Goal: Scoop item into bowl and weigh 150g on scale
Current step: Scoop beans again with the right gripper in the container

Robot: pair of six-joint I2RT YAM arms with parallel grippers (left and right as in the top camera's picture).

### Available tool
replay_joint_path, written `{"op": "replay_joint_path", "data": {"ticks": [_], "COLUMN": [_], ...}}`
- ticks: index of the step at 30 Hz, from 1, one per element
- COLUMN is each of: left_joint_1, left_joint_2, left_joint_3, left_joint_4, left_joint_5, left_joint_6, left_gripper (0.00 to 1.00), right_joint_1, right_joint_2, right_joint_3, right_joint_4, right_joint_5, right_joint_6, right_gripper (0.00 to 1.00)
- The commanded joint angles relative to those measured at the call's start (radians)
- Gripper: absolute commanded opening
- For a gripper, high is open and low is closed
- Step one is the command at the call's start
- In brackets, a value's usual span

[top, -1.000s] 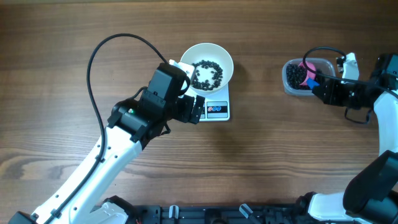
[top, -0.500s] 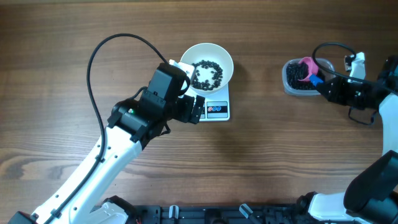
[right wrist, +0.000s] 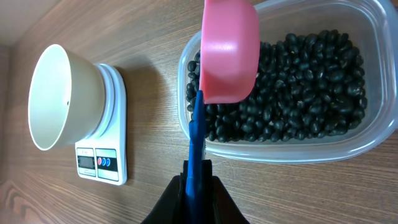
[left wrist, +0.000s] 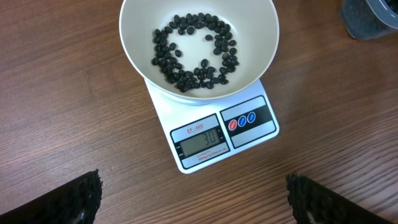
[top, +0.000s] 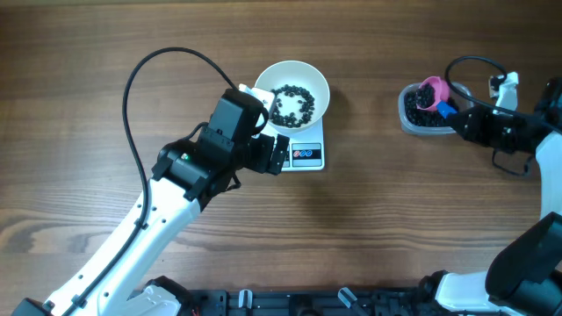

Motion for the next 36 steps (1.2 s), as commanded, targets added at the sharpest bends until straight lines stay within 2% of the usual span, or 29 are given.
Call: {"op": "replay_joint_path", "data": {"ticks": [1, 11, 18, 24, 30, 36], "left_joint_1": [0.002, 0.002, 0.002, 0.002, 0.002, 0.002], "left_joint_2": [0.008, 0.008, 0.008, 0.008, 0.008, 0.007], "left_joint_3": [0.014, 0.014, 0.014, 0.014, 0.014, 0.014], "left_joint_4": [0.003, 0.003, 0.003, 0.003, 0.003, 0.003], "left_joint_5": [0.008, 0.008, 0.008, 0.008, 0.008, 0.008], "left_joint_6": [0.015, 0.015, 0.015, 0.015, 0.015, 0.015], "left_gripper": [1.0, 1.0, 1.0, 1.0, 1.0, 1.0], "right_joint_1": [-0.029, -0.069, -0.071, -0.071, -0.071, -0.071], "right_joint_2": [0.015, 0.015, 0.015, 0.015, 0.015, 0.015], "right_joint_3": [0.0, 0.0, 0.0, 0.0, 0.0, 0.0], "right_joint_4": [0.006, -0.003, -0.004, -0.002, 0.004, 0.01], "right_joint_5": [-0.041, -0.09, -0.092, -0.099, -0.217, -0.251], "right_joint_6": [0.008, 0.027, 0.131, 0.13, 0.131, 0.13], "right_gripper": [0.04, 0.04, 0.04, 0.04, 0.04, 0.04]}}
